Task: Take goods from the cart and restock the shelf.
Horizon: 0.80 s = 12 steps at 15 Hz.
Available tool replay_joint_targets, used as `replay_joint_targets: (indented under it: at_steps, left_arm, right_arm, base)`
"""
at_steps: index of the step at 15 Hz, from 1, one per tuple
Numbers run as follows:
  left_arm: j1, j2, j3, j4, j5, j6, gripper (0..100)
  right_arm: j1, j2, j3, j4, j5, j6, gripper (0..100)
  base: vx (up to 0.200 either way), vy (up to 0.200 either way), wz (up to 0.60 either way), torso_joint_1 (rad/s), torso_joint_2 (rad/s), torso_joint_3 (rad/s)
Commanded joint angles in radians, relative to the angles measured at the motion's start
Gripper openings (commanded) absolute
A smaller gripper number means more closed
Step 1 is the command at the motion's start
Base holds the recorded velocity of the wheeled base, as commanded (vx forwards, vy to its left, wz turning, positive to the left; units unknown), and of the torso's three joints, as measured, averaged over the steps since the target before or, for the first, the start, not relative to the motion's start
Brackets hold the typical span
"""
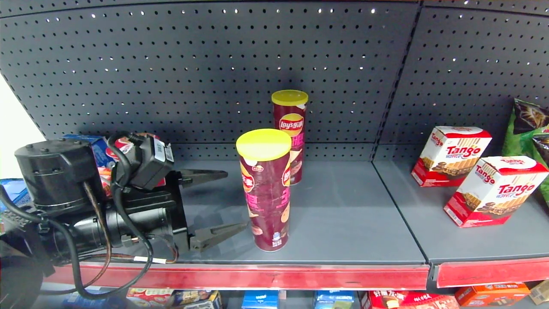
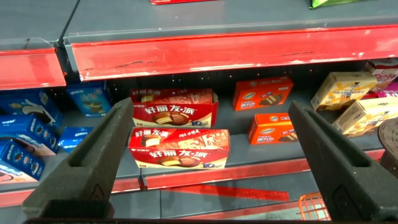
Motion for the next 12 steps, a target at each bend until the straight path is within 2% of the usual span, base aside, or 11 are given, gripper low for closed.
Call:
replay_joint_targets:
  at_steps: [1,6,12]
  left_arm:
    - [0.0,0.032,-0.014,0.032,0.001,0.004,100]
    - [-0.002,0.083,-0.08,0.055,0.021,0.006,100]
    - [-0.002,0.112,-0.116,0.055,0.043,0.015,100]
  right_arm:
    - [0.0,0.001,0.0,0.0,-0.002,-0.002,100]
    - [0.0,0.001,0.001,0.0,0.0,-0.002,100]
    - [0.0,0.001,0.0,0.0,0.0,0.0,100]
  base:
    - [0.0,0.0,0.0,0.0,0.0,0.0]
    - [0.0,0.0,0.0,0.0,0.0,0.0]
    - [0.0,0.0,0.0,0.0,0.0,0.0]
